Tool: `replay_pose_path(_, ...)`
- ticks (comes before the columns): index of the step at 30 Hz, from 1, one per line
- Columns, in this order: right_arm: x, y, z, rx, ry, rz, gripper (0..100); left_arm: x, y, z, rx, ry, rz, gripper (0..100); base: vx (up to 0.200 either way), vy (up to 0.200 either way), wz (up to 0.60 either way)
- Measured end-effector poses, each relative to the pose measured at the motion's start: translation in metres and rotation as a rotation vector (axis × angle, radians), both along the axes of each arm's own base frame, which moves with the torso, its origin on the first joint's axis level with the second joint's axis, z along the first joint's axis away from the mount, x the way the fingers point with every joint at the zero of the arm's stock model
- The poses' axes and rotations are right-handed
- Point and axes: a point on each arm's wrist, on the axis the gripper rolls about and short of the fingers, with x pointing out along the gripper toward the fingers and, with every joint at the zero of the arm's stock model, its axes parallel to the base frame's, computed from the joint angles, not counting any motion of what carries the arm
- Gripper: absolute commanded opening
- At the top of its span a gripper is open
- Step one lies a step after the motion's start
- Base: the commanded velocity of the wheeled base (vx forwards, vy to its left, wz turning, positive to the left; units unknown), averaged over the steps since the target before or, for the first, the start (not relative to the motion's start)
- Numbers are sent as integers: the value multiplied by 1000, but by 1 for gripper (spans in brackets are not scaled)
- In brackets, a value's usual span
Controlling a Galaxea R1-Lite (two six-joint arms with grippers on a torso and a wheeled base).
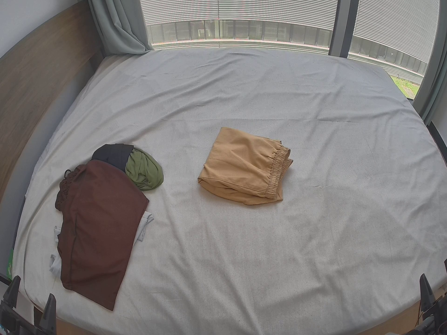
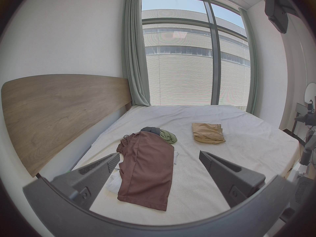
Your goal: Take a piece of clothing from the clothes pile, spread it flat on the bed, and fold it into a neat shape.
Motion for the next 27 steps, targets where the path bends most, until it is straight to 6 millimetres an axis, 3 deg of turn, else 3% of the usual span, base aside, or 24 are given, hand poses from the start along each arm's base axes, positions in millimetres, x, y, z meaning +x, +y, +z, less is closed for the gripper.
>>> replay_pose_path(27,0,1,0,-26,4,55,100,0,0,0,3,-1,-3,100,0,0,0)
